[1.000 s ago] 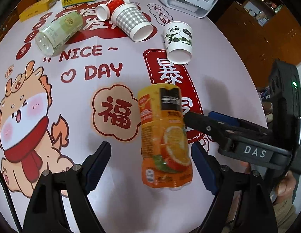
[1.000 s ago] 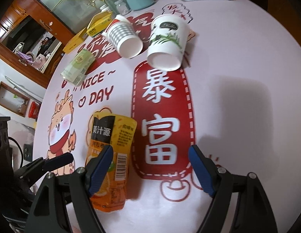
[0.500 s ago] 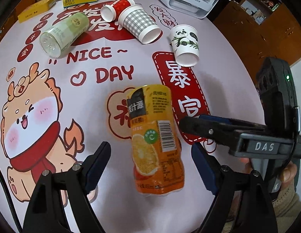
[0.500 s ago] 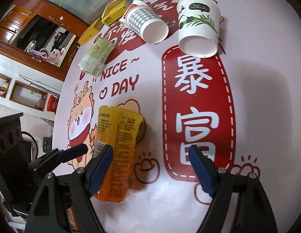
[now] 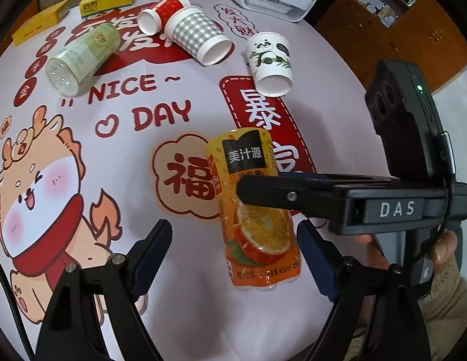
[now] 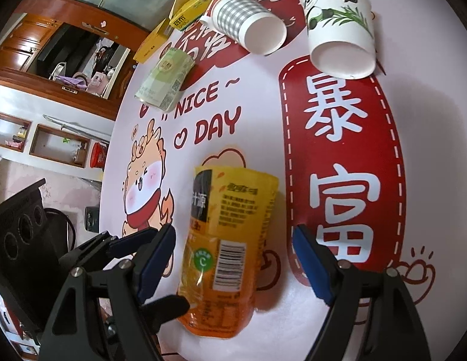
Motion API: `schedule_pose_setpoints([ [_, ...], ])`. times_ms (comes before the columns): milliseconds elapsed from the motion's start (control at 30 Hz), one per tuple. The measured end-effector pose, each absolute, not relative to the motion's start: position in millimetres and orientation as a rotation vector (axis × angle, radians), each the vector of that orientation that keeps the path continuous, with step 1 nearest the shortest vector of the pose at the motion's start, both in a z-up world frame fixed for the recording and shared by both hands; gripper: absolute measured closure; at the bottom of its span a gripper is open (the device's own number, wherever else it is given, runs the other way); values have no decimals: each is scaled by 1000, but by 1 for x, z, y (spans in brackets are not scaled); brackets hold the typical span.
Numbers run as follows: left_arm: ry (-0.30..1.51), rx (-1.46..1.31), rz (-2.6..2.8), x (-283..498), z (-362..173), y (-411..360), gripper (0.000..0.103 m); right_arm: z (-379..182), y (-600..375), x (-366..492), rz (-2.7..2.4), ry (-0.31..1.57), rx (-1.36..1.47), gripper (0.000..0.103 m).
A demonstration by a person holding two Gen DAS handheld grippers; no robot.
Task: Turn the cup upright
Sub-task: 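Hold the orange bottle in the left gripper while the right gripper closes on it, then open the left gripper while the right gripper pulls the orange bottle away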
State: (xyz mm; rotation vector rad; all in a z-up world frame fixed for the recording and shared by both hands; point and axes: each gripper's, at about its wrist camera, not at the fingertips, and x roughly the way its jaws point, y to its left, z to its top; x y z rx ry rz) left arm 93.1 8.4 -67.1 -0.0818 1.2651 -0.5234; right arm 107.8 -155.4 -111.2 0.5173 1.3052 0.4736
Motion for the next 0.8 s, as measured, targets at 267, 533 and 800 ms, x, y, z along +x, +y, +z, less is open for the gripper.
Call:
schedule_pose_setpoints([
  [267,1263,-91,-571,93,-67,12,20,-115,-148,112,491,1335,519,23],
  [533,1284,-115,-570,92,-79,24,20,-123,-138,115,526,1365,513,41],
  [800,1271,-145,-556,91,-83,32,20,-112,-126,109,554,1308,410,47],
])
